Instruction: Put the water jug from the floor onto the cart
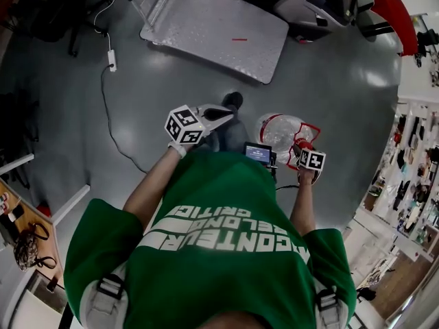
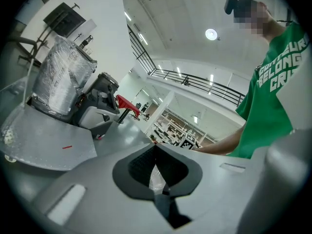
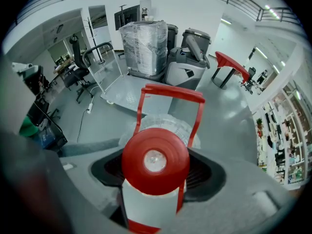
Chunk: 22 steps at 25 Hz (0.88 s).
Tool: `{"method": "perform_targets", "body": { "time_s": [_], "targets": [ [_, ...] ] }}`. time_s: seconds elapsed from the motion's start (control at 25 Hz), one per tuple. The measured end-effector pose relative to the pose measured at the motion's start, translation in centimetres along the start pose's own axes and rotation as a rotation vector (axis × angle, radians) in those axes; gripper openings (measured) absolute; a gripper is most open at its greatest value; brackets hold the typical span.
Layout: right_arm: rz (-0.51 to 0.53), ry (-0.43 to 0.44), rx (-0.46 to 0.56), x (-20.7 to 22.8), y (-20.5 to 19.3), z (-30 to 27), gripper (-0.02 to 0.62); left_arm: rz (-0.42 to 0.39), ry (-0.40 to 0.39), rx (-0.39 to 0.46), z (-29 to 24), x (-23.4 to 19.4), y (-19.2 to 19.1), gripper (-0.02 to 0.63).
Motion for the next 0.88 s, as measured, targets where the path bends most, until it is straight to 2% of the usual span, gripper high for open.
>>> {"method": "perform_targets", "body": {
  "time_s": [0.48, 0.88],
  "targets": [
    [0.060, 0.039, 0.013, -1.7, 6.3, -2.5, 0.304, 0.020, 0.064, 0.004, 0.4, -2.5, 0.8, 0.009],
    [0.091, 0.092, 0.019, -2.0, 12.9, -5.6, 0.304, 0.011, 0.088, -0.025, -2.6, -6.5, 3.6, 0.009]
  ]
}}
Point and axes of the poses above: the fingertips, and each gripper's own axes: z backward along the fingers, x to its right, y out of its top, the point moved 7 cm from there along z, backward along the fingers, and after that the axes turned 13 degrees about -z, right-handed, at the moved point
